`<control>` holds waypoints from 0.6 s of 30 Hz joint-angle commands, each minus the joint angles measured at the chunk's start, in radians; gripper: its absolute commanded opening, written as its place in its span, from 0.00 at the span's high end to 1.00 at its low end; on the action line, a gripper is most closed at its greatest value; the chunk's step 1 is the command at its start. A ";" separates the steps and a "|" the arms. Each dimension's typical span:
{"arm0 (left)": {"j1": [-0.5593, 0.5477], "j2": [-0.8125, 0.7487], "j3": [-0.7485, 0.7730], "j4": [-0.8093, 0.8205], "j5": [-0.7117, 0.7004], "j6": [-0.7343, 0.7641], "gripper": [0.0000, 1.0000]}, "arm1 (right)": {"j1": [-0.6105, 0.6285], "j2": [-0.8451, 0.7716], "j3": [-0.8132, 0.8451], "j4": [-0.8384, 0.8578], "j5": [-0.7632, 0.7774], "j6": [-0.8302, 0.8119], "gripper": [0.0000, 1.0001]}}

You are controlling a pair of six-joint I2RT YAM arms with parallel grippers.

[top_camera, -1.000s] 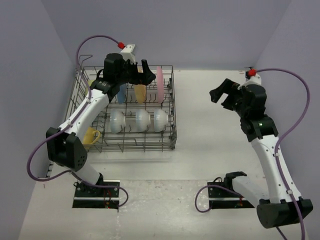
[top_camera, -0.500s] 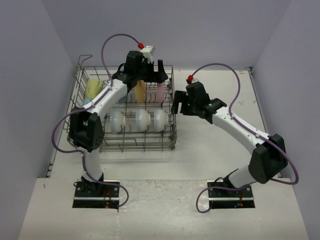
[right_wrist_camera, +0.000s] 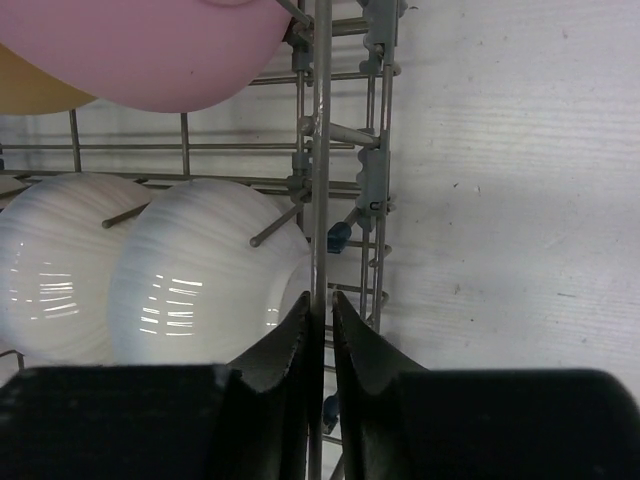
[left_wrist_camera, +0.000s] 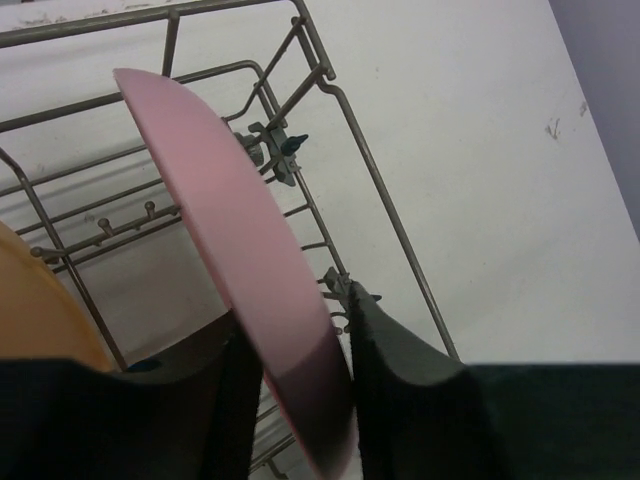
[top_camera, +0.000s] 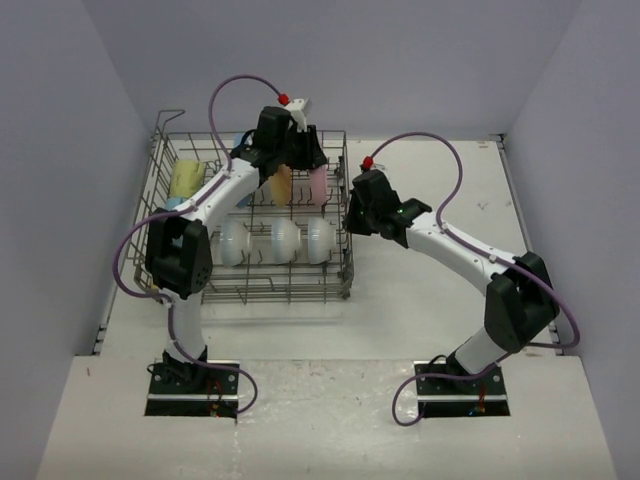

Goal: Unload the mixed dishes from the dish rack

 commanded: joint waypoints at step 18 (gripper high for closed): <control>-0.003 -0.197 0.073 0.143 0.052 -0.082 1.00 | -0.003 0.033 0.028 -0.034 0.119 0.064 0.89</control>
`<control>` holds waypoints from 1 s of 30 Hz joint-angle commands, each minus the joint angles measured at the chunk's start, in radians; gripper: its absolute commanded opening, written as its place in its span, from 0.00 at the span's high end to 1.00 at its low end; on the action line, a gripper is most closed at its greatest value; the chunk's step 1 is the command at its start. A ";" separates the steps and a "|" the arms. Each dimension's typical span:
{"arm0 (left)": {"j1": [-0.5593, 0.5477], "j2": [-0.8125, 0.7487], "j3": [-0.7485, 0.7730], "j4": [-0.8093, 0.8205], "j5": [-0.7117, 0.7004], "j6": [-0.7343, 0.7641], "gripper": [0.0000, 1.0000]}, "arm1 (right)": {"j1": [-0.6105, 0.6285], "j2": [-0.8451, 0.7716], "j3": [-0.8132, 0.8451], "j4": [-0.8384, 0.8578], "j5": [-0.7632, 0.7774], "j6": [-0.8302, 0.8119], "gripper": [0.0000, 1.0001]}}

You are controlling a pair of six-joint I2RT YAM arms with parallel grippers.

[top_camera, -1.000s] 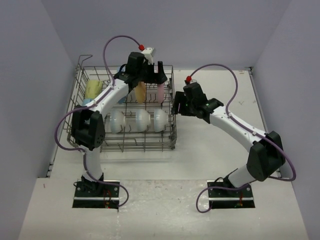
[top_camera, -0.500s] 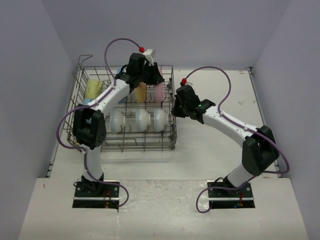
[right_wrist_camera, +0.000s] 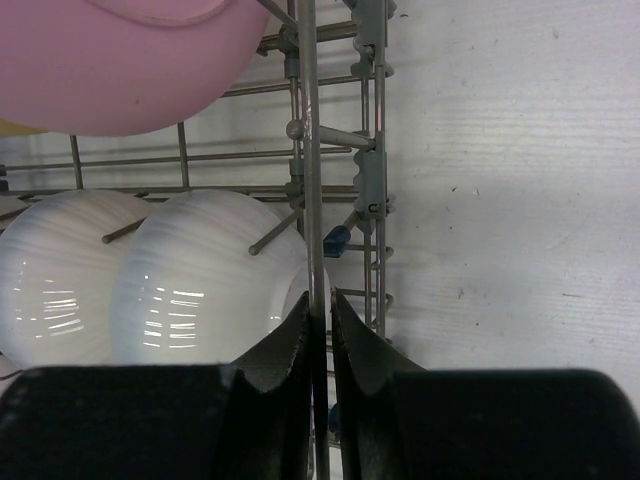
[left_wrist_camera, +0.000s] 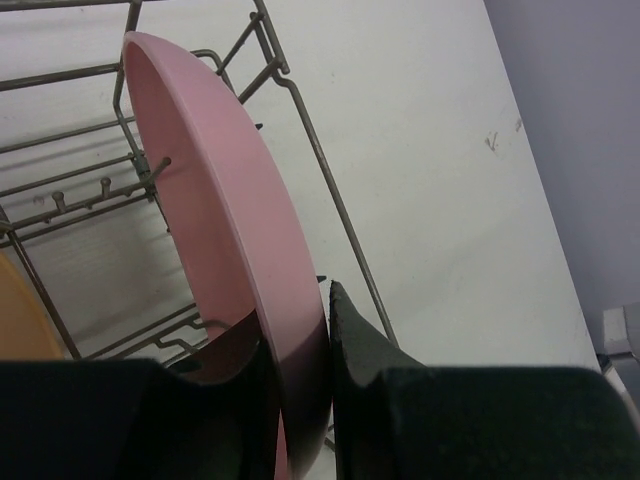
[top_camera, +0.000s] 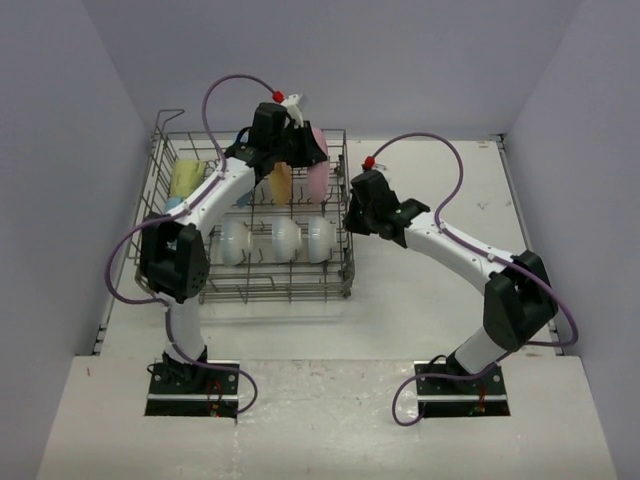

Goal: Unload the mixed dishes from the dish rack

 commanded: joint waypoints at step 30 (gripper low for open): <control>-0.190 -0.731 -0.522 0.028 0.157 1.617 1.00 | -0.299 -0.402 0.357 -0.415 -0.100 -0.024 0.01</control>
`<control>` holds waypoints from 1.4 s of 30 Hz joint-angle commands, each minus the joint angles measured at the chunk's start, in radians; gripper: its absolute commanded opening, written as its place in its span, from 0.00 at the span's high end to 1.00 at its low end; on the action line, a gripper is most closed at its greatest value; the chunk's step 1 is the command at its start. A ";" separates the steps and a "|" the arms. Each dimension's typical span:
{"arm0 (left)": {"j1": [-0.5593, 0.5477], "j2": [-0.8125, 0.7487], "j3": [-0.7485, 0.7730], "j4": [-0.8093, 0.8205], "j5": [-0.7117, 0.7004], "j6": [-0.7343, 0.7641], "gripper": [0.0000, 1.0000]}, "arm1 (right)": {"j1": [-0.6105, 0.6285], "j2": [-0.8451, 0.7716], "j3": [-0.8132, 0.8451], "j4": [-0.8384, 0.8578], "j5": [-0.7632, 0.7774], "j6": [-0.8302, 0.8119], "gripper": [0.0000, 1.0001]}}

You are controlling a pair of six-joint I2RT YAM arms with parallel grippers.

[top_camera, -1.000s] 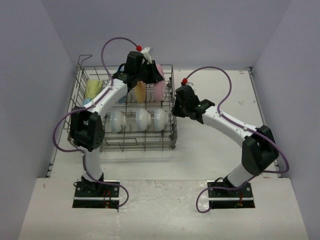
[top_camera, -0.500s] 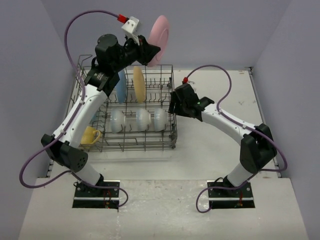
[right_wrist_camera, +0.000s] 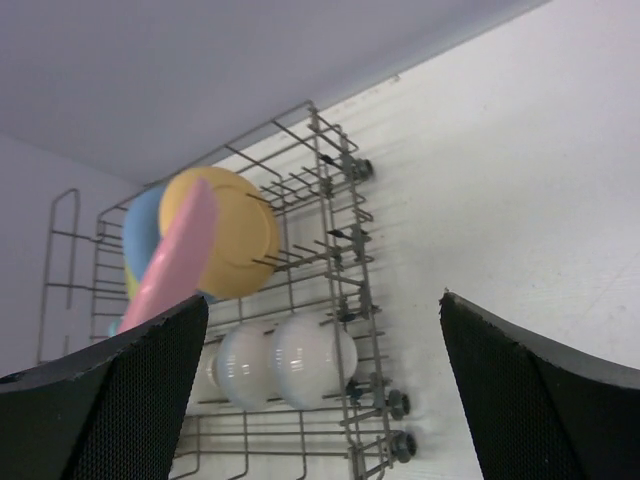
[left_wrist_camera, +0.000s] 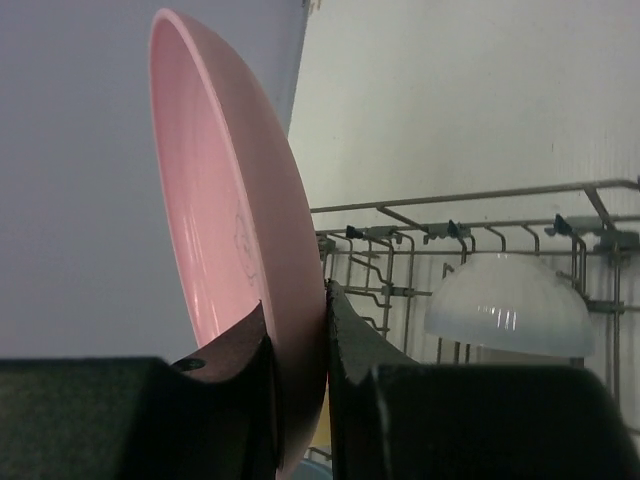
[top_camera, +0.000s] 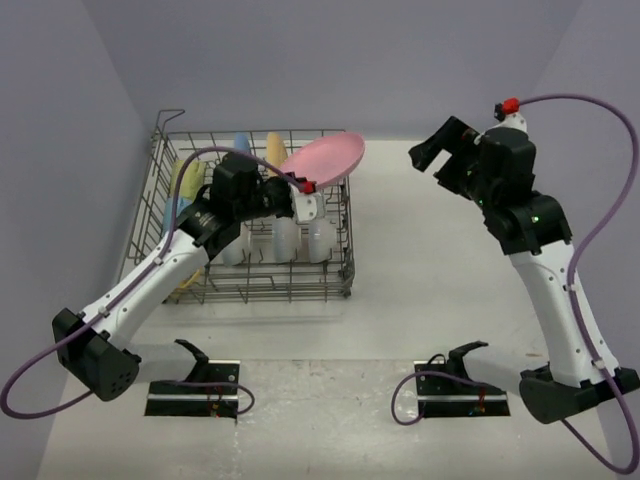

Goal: Unload the mixed dishes from the dish rack

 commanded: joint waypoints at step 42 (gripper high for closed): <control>0.073 0.112 0.044 0.388 -0.497 -0.786 0.00 | -0.452 0.398 -0.229 0.351 -0.304 0.015 1.00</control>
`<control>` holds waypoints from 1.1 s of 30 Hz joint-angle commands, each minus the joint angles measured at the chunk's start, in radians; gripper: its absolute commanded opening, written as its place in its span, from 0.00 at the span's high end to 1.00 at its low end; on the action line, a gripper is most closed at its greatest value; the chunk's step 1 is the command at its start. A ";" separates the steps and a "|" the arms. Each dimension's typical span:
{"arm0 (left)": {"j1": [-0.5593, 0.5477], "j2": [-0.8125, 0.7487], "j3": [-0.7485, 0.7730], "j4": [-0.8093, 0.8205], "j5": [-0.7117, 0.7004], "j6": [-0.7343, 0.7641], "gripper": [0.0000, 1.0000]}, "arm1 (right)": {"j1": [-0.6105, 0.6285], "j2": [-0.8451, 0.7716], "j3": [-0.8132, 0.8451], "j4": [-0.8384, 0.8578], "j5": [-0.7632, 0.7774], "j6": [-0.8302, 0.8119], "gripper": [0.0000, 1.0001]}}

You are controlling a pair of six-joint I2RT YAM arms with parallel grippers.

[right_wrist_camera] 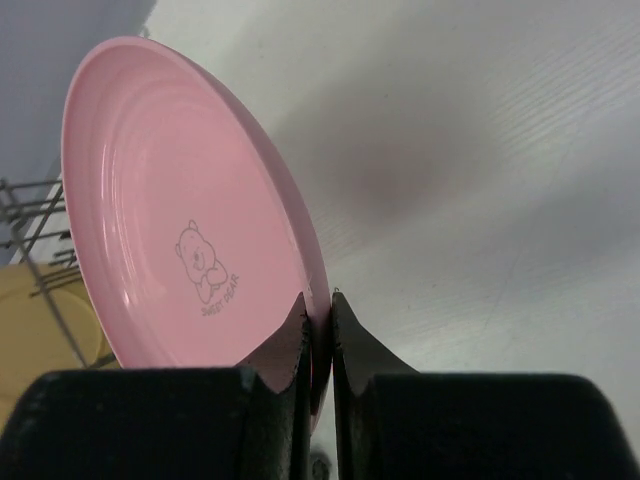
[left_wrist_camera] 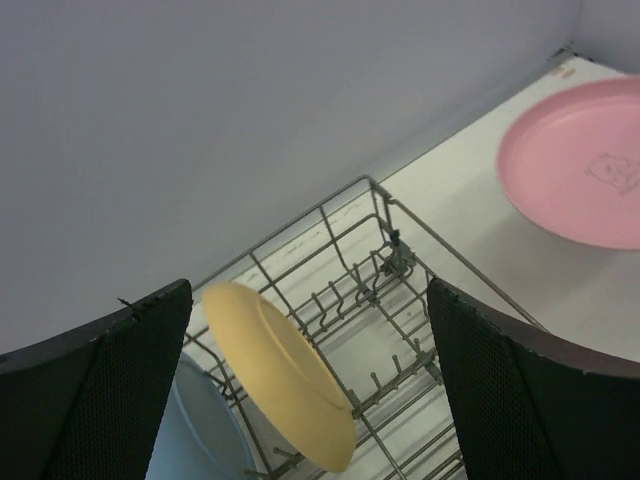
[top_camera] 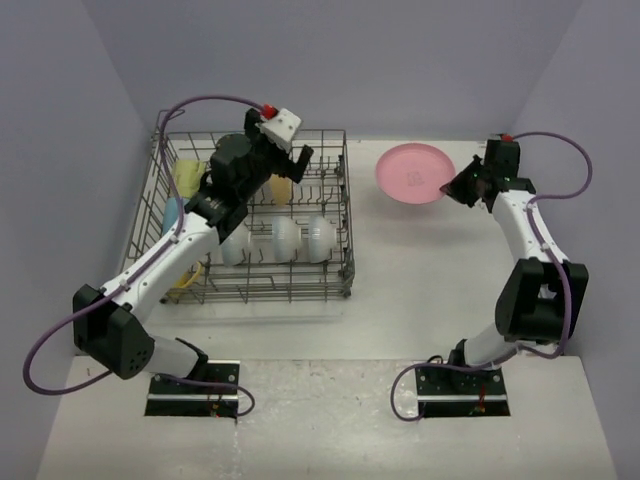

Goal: Unload the mixed dishes from the dish rack

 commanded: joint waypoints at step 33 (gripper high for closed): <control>0.215 0.177 0.142 -0.276 -0.132 -0.584 0.00 | -0.014 0.415 0.490 -0.105 0.159 -0.130 0.02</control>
